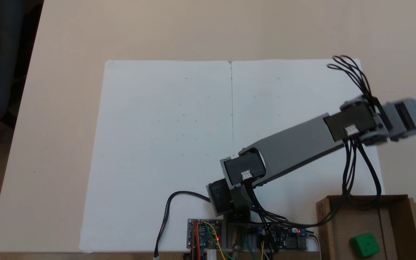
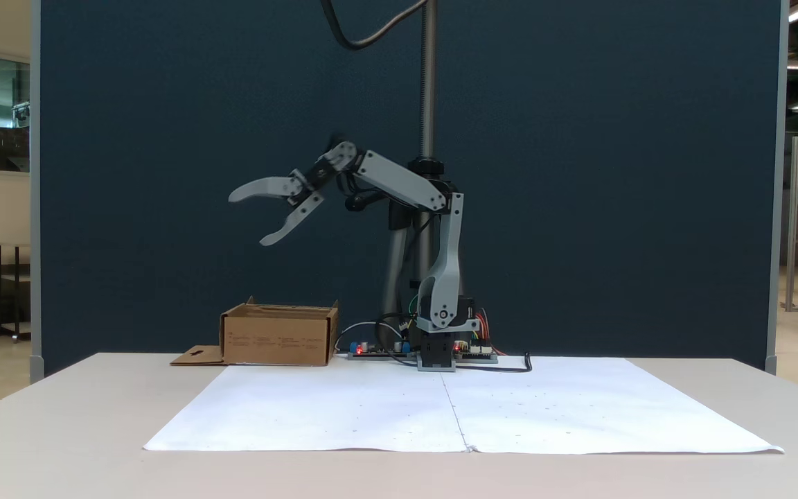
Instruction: Grasp a green dice and put it in the bin.
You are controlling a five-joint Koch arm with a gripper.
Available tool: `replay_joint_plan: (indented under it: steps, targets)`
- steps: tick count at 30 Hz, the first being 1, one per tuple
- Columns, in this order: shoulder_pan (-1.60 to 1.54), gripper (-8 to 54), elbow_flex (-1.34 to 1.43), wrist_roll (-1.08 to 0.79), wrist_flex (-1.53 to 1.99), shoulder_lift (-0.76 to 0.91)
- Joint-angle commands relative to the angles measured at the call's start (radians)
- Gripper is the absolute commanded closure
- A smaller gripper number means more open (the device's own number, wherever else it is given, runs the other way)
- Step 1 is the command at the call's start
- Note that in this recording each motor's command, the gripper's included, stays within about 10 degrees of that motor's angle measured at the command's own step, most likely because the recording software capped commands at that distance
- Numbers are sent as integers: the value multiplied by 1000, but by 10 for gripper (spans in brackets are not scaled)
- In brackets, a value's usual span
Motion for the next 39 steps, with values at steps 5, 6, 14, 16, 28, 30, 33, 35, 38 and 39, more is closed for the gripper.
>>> replay_joint_plan:
  steps: [5, 6, 14, 16, 28, 30, 33, 35, 38, 39]
  targets:
    - [-333, 19, -20, 80, -55, 94]
    - [-383, 18, -5, 80, -55, 110]
    - [-793, 1, 202, 67, -153, 239]
    - [-868, 4, 293, 44, -230, 278]
    - [-997, 14, 1003, -57, -653, 500]
    - [-1017, 13, 1104, -64, -718, 552]
    - [-1052, 15, 1238, -67, -813, 604]
    - [-1088, 15, 1318, -67, -876, 638]
    - [-1181, 16, 1456, -80, -992, 693]
    - [-1190, 17, 1485, -87, -1026, 695]
